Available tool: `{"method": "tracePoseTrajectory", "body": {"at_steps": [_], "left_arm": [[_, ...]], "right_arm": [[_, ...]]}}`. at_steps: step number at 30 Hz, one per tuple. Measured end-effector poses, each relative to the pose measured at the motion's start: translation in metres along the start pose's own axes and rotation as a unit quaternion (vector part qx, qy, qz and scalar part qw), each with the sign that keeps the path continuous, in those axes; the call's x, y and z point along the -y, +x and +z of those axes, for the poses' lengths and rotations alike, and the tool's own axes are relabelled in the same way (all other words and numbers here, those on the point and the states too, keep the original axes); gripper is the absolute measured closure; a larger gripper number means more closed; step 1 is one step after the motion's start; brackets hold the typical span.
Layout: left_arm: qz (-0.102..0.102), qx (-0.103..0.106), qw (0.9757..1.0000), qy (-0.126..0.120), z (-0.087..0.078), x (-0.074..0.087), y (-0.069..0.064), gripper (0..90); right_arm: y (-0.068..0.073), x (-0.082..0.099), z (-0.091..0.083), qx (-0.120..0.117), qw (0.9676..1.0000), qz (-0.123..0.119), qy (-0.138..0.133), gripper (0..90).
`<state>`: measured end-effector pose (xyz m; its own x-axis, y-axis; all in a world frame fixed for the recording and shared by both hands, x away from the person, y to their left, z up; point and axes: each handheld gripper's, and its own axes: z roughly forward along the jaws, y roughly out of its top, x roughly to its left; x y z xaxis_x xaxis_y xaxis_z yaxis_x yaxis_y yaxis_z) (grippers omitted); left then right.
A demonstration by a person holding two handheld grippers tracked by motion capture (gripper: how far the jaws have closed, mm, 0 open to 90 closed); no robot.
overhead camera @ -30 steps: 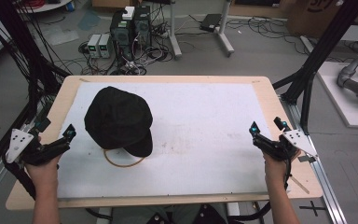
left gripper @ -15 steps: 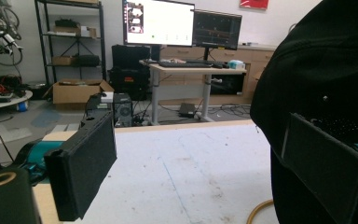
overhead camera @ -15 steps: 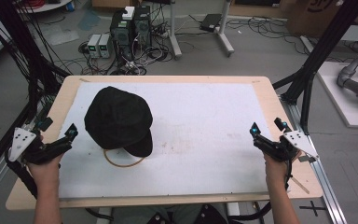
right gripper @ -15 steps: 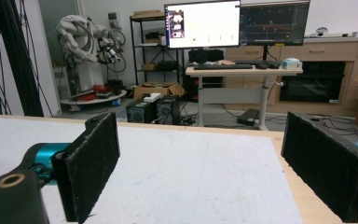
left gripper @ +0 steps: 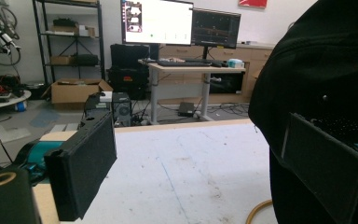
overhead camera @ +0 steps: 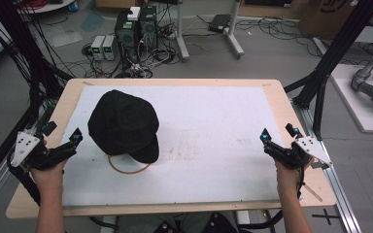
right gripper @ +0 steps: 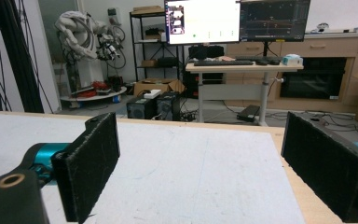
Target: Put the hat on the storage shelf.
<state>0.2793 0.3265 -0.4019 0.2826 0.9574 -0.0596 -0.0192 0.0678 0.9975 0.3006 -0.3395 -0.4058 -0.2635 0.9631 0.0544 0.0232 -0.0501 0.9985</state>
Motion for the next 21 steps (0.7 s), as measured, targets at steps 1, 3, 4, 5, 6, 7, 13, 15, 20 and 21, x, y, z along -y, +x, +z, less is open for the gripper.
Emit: {"method": "tracePoseTrajectory", "body": {"at_steps": [1, 3, 4, 5, 6, 7, 13, 15, 20, 21], "left_arm": [[0.0, 0.0, 1.0, 0.0, 0.0, 0.0, 0.0, 10.3], [0.001, 0.0, 1.0, 0.0, -0.0001, -0.0001, 0.0, 10.3], [0.001, 0.0, 1.0, 0.0, 0.0, 0.0, -0.0001, 10.3], [0.001, 0.0, 1.0, 0.0, 0.0001, 0.0, -0.0001, 10.3], [0.001, 0.0, 1.0, 0.001, 0.0, 0.0, 0.0, 10.3], [0.001, 0.0, 1.0, 0.001, 0.0, 0.0001, 0.0, 10.3], [0.0, 0.0, 1.0, 0.001, -0.0002, -0.0001, 0.0003, 10.3], [0.0, -0.001, 1.0, 0.001, -0.0003, -0.0001, 0.0004, 10.3], [0.001, 0.0, 1.0, 0.001, -0.0001, -0.0002, 0.0004, 10.3], [0.001, 0.0, 1.0, 0.002, -0.0001, -0.0002, 0.0005, 10.3]], "right_arm": [[0.0001, 0.0, 0.0002, -0.001, 1.0, 0.0, 0.0, 11.0], [0.0, 0.0001, 0.0006, 0.0, 1.0, 0.0, 0.001, 11.0], [0.0001, 0.0002, 0.0007, 0.0, 1.0, 0.0, 0.001, 11.0], [0.0, 0.0002, 0.0006, 0.0, 1.0, 0.0, 0.002, 11.0], [0.0001, 0.0002, 0.0006, 0.001, 1.0, 0.001, 0.002, 11.0], [-0.0001, 0.0002, 0.0006, 0.001, 1.0, 0.001, 0.002, 11.0], [0.0, 0.0001, 0.0005, 0.001, 1.0, 0.001, 0.002, 11.0], [0.0003, 0.0002, 0.0006, 0.0, 1.0, 0.002, 0.002, 11.0], [0.0003, 0.0001, 0.0008, 0.0, 1.0, 0.002, 0.002, 11.0], [0.0002, 0.0002, 0.001, -0.001, 1.0, 0.003, 0.002, 11.0]]}}
